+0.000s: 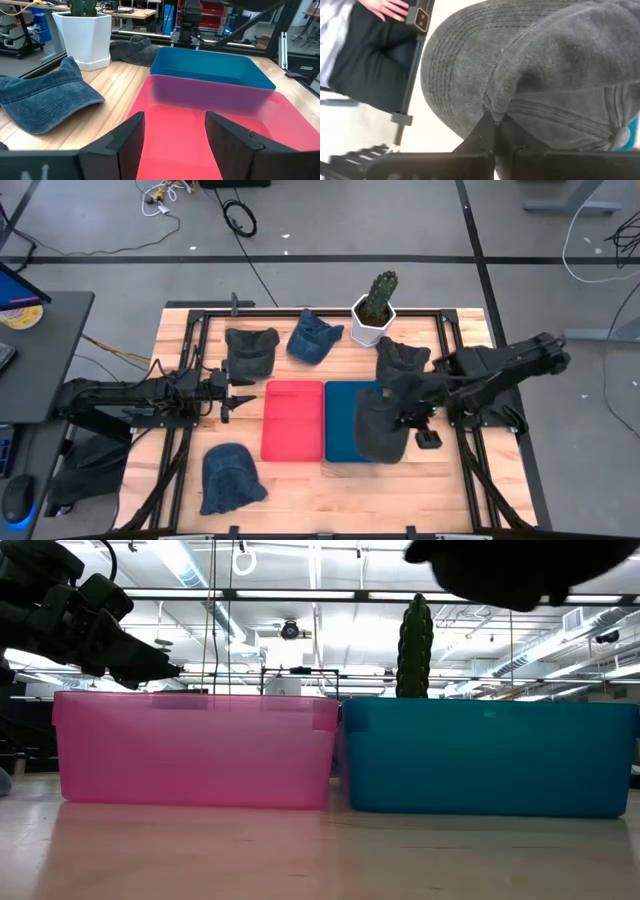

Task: Pick & Place hat
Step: Put the bottom black cap into the blue bin

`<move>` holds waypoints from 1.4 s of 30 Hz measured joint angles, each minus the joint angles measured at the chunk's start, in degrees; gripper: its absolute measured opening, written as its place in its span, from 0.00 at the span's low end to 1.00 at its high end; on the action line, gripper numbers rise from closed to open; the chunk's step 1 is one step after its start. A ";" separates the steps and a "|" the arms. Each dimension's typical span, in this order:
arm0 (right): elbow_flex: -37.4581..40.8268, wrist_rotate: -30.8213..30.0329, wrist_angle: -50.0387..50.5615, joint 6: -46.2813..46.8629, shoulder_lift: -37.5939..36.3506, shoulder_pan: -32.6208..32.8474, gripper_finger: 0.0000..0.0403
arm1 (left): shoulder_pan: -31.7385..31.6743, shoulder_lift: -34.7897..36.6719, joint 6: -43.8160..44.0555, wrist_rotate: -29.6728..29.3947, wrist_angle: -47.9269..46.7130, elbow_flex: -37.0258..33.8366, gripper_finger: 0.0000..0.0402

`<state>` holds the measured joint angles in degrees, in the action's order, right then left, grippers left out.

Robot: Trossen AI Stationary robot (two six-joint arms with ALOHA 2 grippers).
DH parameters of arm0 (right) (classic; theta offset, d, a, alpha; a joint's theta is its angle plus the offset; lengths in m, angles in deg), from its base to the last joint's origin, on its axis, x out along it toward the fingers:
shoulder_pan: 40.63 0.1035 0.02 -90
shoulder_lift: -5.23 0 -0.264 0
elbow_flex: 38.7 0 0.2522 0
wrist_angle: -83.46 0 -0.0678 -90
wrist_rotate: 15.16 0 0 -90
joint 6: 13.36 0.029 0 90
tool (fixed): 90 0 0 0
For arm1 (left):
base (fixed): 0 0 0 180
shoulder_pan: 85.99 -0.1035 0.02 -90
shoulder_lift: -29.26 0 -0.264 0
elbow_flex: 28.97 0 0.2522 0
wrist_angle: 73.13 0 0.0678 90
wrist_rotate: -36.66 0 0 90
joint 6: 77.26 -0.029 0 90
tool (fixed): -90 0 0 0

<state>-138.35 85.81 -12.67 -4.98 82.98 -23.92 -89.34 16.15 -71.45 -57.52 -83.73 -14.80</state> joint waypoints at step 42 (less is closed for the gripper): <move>22.83 10.88 -32.86 -13.41 26.47 -16.29 0.16 | 0.01 -0.01 0.00 -0.02 0.00 0.02 0.53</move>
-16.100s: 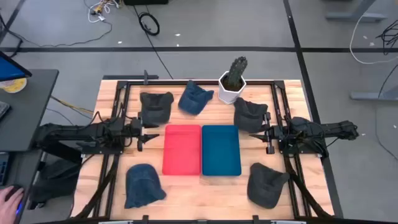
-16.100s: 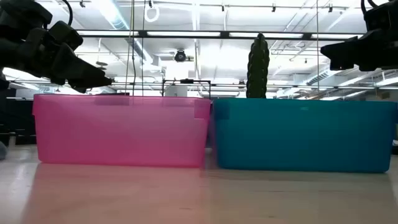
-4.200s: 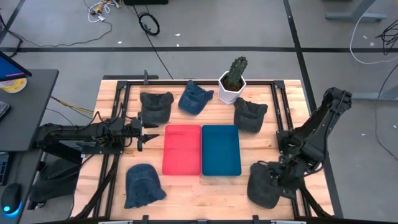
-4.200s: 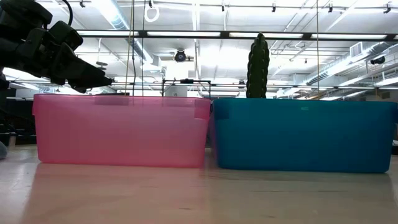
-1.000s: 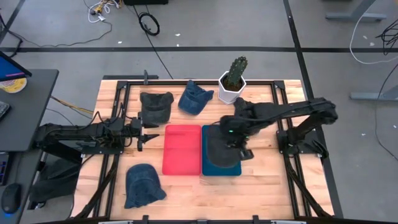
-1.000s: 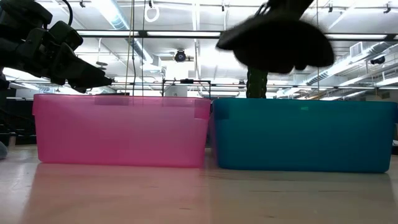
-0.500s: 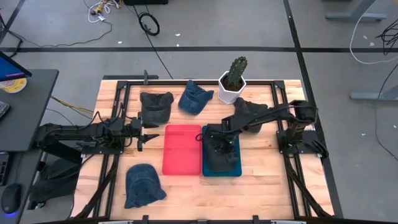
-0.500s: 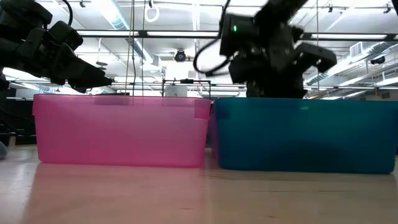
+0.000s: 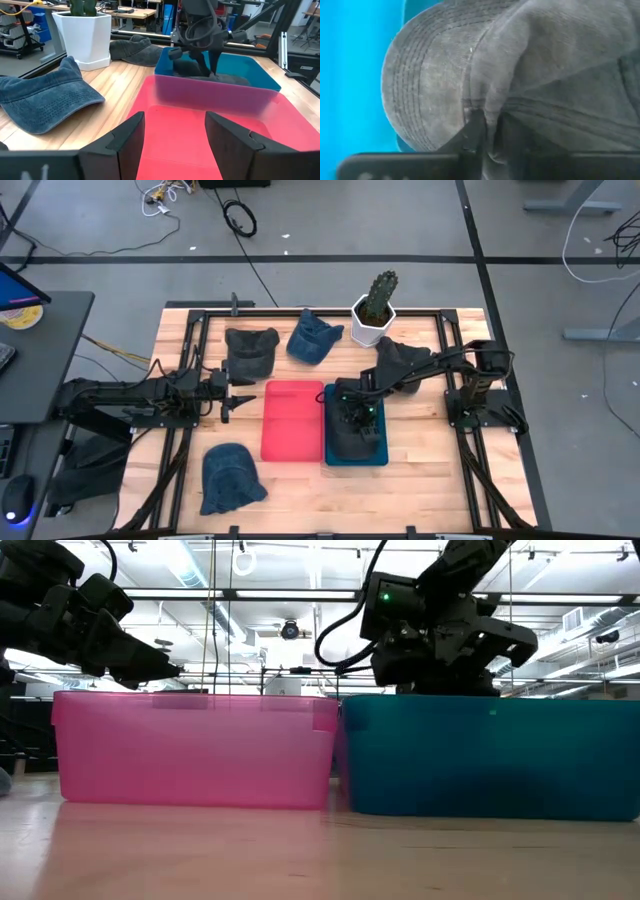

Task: Pick & Place hat
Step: Put the bottom black cap into the blue bin, then put the right black cap into the blue bin

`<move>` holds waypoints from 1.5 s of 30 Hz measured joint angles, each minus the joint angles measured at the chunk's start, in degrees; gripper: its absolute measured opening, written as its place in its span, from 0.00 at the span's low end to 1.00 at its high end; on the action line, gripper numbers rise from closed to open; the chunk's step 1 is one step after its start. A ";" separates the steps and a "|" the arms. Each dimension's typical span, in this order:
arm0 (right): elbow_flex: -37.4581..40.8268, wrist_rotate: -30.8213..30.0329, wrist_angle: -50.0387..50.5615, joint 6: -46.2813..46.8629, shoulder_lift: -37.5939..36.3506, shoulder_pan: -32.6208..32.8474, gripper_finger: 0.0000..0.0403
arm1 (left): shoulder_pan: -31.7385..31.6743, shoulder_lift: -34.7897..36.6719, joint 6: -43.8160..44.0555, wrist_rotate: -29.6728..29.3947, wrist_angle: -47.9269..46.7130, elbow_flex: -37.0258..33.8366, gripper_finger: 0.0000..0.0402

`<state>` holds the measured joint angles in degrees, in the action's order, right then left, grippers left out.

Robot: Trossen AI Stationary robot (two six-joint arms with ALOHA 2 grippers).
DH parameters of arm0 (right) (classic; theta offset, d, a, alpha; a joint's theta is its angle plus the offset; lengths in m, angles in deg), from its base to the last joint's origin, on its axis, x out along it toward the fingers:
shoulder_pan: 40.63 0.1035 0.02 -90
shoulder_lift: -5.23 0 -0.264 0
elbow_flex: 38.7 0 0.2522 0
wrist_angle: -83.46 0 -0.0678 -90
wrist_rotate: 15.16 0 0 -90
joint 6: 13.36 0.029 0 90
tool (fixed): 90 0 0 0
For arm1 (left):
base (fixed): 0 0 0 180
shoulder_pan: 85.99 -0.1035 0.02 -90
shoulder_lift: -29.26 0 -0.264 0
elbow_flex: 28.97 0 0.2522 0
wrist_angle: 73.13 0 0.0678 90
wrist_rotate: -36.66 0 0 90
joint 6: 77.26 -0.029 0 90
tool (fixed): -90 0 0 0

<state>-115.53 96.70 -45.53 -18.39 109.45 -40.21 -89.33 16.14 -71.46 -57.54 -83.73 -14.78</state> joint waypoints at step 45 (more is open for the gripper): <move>-24.65 -30.20 45.99 3.86 -32.08 -20.64 0.58 | 0.00 0.01 0.00 0.01 0.00 -0.01 0.53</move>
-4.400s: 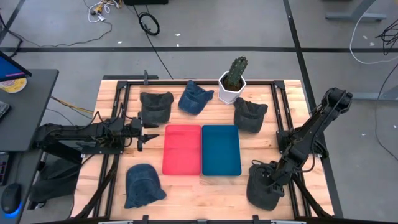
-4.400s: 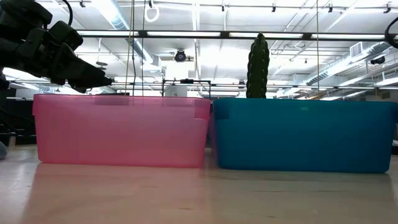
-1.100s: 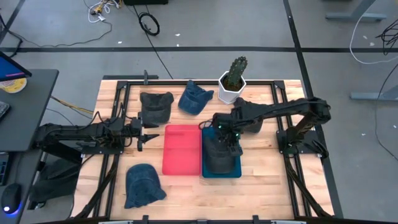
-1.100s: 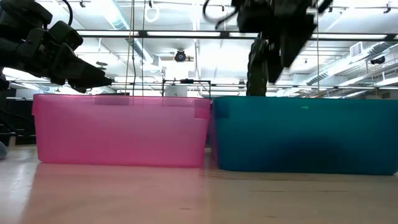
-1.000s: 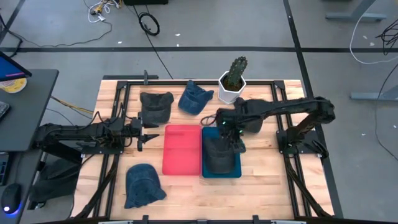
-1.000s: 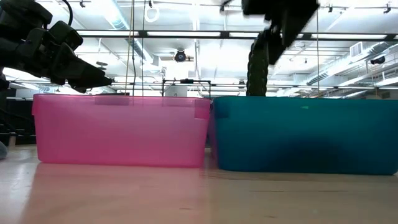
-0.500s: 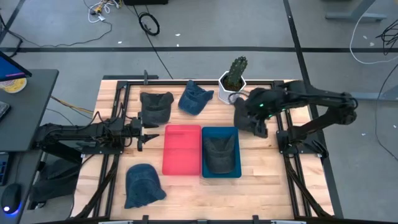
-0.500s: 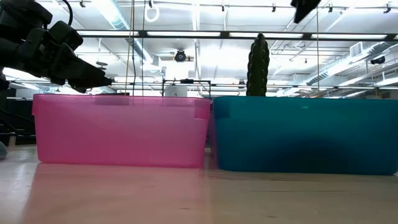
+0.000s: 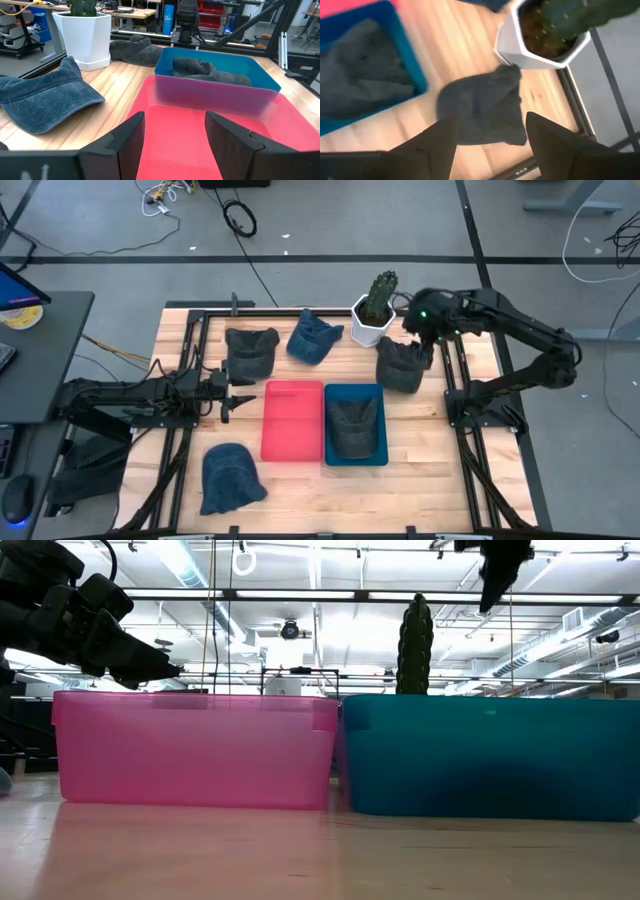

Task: Pick & Place hat
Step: Put the right black cap into the blue bin

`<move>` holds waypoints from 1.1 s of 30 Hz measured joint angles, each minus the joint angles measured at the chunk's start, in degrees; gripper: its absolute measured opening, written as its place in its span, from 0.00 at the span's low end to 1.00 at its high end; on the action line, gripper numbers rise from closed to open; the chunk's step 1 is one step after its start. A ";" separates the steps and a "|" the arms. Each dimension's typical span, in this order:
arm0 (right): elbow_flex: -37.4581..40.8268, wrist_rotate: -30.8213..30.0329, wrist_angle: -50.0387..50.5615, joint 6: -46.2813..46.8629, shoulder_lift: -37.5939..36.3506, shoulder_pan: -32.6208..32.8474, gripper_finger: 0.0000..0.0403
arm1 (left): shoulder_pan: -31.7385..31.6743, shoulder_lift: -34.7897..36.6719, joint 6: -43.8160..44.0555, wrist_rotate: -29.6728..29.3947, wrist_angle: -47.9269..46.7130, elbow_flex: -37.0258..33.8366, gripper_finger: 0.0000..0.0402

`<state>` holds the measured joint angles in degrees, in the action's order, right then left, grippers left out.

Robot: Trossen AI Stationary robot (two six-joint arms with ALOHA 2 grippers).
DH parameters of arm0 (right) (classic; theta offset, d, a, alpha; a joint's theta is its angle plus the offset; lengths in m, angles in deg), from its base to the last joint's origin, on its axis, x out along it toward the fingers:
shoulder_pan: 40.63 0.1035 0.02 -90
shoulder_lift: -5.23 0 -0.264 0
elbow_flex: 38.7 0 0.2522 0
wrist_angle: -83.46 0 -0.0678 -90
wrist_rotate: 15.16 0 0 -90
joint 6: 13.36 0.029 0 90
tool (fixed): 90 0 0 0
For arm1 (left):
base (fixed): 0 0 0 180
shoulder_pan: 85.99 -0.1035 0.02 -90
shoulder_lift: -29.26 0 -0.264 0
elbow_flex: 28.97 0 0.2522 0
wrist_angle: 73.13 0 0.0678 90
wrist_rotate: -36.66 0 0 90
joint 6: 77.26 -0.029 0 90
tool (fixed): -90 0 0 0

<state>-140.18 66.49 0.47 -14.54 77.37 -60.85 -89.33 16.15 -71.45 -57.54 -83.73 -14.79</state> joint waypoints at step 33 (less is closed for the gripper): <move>48.90 16.63 -45.25 -7.28 1.38 -21.87 0.03 | 0.00 0.00 0.00 -0.01 0.02 0.00 0.53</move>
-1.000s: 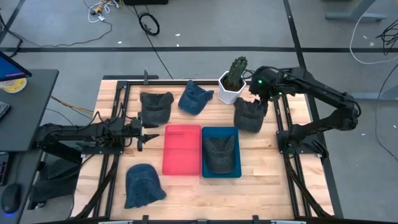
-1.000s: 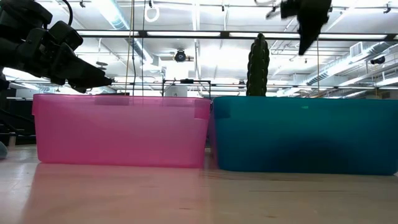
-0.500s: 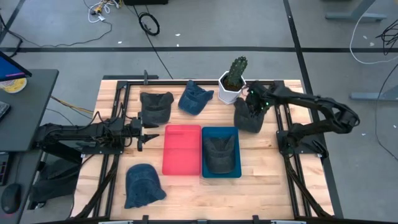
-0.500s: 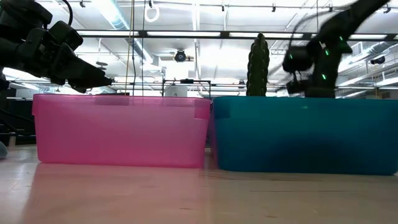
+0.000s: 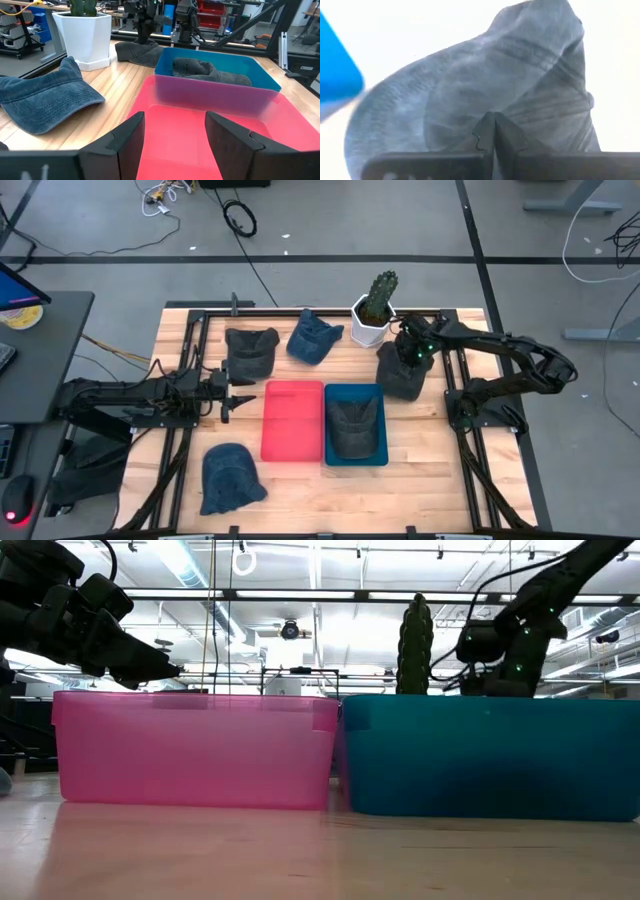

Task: Pick & Place hat
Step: Put the right black cap into the blue bin

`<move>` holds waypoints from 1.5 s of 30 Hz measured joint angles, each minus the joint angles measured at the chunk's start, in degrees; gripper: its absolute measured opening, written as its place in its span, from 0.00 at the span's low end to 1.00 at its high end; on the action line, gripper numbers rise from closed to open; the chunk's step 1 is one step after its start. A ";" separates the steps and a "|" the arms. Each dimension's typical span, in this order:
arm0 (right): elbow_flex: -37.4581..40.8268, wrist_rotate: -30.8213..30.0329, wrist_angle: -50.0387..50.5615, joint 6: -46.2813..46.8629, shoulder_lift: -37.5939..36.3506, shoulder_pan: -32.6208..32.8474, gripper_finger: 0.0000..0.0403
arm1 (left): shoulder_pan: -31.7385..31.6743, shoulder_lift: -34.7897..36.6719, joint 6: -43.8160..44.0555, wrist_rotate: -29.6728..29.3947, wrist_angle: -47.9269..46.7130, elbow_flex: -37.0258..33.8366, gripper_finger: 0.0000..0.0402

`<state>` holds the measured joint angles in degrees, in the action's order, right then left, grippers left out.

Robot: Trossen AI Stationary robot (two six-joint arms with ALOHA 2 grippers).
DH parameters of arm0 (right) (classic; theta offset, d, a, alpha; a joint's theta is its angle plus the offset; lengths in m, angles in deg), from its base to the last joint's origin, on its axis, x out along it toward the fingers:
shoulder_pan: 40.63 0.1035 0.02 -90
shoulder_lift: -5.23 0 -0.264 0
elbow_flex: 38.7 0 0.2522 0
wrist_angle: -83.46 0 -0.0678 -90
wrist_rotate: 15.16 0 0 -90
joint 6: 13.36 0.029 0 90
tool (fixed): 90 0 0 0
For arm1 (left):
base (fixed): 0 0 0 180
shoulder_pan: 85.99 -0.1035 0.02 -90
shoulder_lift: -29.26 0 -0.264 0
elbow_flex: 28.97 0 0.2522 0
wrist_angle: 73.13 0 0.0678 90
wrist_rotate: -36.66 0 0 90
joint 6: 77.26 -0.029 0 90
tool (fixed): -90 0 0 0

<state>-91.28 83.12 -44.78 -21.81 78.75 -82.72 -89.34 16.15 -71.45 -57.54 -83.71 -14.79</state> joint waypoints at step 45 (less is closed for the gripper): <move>-1.73 8.02 4.59 -0.29 8.43 5.16 0.23 | 0.01 0.01 -0.01 0.00 -0.02 0.00 0.53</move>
<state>-93.01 91.14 -40.20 -22.10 87.18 -77.56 -89.33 16.16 -71.46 -57.54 -83.73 -14.80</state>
